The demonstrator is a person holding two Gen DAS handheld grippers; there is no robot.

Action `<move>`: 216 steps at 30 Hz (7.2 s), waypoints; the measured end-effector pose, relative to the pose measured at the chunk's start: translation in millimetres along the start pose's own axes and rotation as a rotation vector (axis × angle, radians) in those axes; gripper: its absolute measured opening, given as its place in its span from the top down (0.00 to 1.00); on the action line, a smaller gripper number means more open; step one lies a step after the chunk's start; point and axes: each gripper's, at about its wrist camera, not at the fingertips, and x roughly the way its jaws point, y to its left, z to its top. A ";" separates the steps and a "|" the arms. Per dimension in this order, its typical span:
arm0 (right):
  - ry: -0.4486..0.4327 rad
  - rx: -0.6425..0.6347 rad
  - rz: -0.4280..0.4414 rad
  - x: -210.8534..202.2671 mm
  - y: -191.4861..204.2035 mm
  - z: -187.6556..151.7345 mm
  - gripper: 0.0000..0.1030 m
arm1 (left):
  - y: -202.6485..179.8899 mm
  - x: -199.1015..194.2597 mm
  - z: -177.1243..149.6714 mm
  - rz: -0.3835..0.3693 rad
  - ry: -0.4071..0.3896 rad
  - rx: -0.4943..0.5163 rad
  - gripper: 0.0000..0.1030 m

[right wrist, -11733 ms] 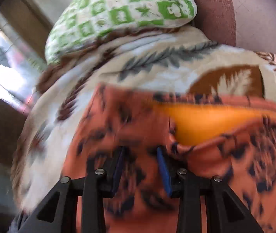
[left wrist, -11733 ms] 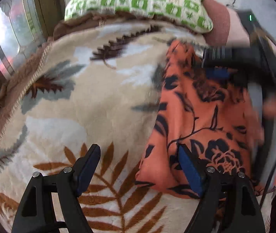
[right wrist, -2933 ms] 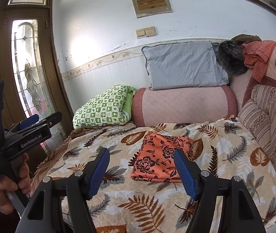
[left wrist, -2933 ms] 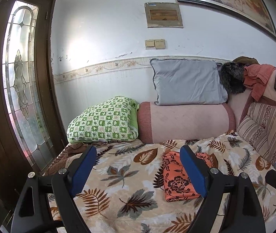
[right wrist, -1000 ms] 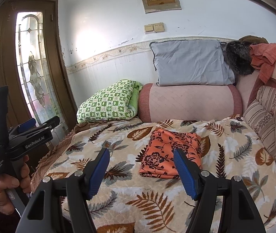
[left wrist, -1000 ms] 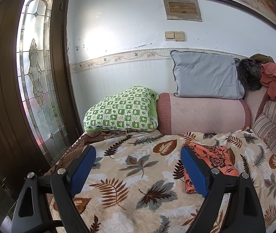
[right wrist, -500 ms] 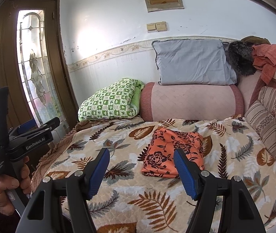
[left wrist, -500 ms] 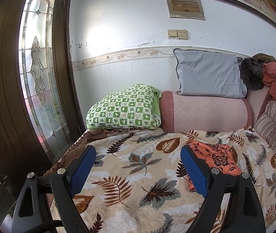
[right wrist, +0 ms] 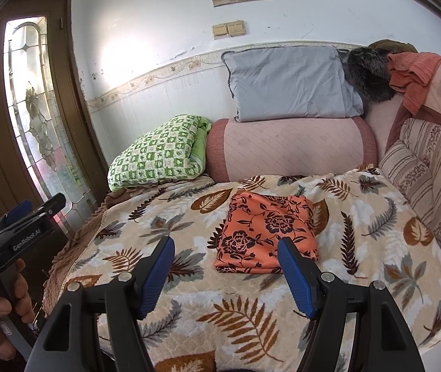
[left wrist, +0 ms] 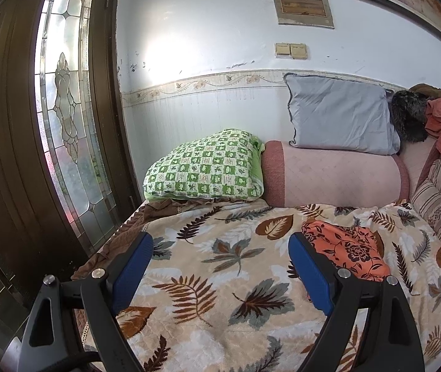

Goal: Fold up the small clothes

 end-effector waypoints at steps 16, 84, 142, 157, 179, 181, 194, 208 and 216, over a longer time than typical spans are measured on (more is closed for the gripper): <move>-0.010 -0.020 0.019 0.6 12.6 -1.4 0.30 | 7.5 1.1 -0.3 0.011 0.018 -0.024 0.13; -0.030 -0.061 0.062 -11.3 38.0 -1.9 0.30 | 25.8 -20.2 -3.2 0.040 0.010 -0.057 0.13; -0.034 -0.018 0.052 -11.8 32.6 -6.1 0.30 | 25.2 -22.4 -7.0 0.025 0.015 -0.022 0.13; -0.031 -0.017 0.052 -10.4 32.9 -7.3 0.30 | 24.9 -22.0 -9.3 0.022 0.017 -0.021 0.13; -0.013 -0.021 0.053 -1.8 34.0 -11.6 0.30 | 22.0 -11.6 -17.8 0.025 0.033 -0.026 0.13; -0.009 -0.022 0.054 0.2 34.2 -10.4 0.30 | 21.4 -10.1 -18.0 0.027 0.035 -0.026 0.13; -0.001 -0.028 0.058 5.6 34.7 -8.7 0.30 | 19.9 -5.9 -19.9 0.024 0.042 -0.027 0.13; 0.033 0.038 -0.003 21.4 -9.3 -8.8 0.30 | 10.2 18.3 -29.6 0.017 0.102 -0.030 0.13; -0.068 0.098 -0.256 -57.5 -97.3 5.3 0.30 | -48.8 21.1 -7.7 -0.101 0.072 0.030 0.13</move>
